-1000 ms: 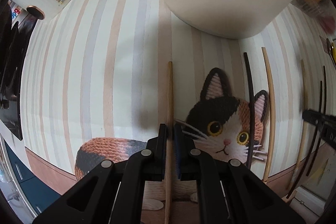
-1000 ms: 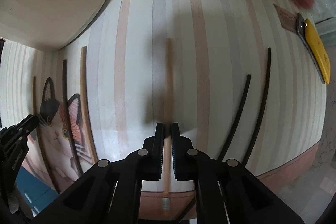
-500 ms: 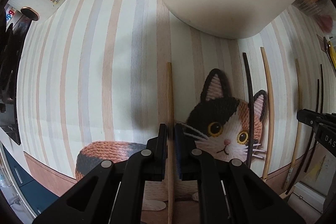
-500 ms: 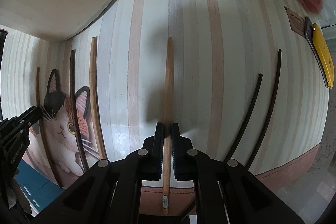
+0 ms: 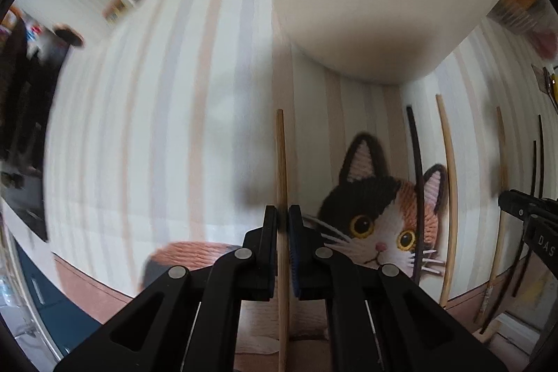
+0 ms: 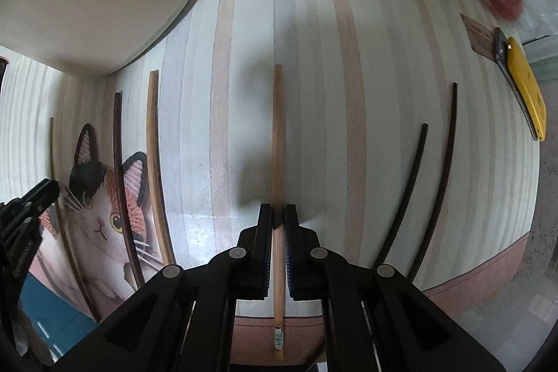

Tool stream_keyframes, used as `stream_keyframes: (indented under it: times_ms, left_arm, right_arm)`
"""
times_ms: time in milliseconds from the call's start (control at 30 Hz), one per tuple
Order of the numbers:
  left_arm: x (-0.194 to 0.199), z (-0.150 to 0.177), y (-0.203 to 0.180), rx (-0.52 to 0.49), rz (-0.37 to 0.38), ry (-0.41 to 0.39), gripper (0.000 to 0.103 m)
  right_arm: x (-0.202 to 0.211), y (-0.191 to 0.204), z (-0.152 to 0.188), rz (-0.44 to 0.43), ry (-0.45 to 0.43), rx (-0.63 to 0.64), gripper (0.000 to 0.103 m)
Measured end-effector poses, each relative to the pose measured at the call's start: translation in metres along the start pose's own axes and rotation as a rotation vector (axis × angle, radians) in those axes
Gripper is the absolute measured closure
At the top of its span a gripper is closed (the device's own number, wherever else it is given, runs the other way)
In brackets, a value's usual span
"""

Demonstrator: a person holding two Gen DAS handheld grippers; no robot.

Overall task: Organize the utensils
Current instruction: 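Lift both wooden chopsticks upright and carry them over the beige holder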

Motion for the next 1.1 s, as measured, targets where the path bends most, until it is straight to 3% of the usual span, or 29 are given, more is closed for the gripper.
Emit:
stream_keyframes:
  times_ms: [100, 267, 700, 1100]
  left_arm:
    - [0.015, -0.007, 0.008, -0.016, -0.069, -0.048, 0.099]
    - [0.030, -0.011, 0.021, 0.009, -0.105, -0.087, 0.099]
    - [0.061, -0.005, 0.034, 0.067, -0.112, -0.156, 0.099]
    - [0.119, -0.011, 0.047, 0.138, -0.084, -0.274, 0.099]
  right_arm:
    - [0.010, 0.003, 0.000, -0.004, -0.038, 0.003, 0.096]
    - [0.037, 0.011, -0.002, -0.014, -0.116, 0.006, 0.096]
    - [0.096, 0.025, -0.003, -0.075, -0.248, 0.006, 0.096]
    - [0.139, 0.021, -0.013, -0.157, -0.336, 0.010, 0.096]
Point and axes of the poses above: each gripper's, at about its wrist camera, not at the fingertips, and x roughly against the way its jaws point, y to its left, z to its underside, the point moved 9 cm from there along -x, roughly the way its jaws point, and after that the axes turned 13 degrees about -x, right-handed, at the moved point
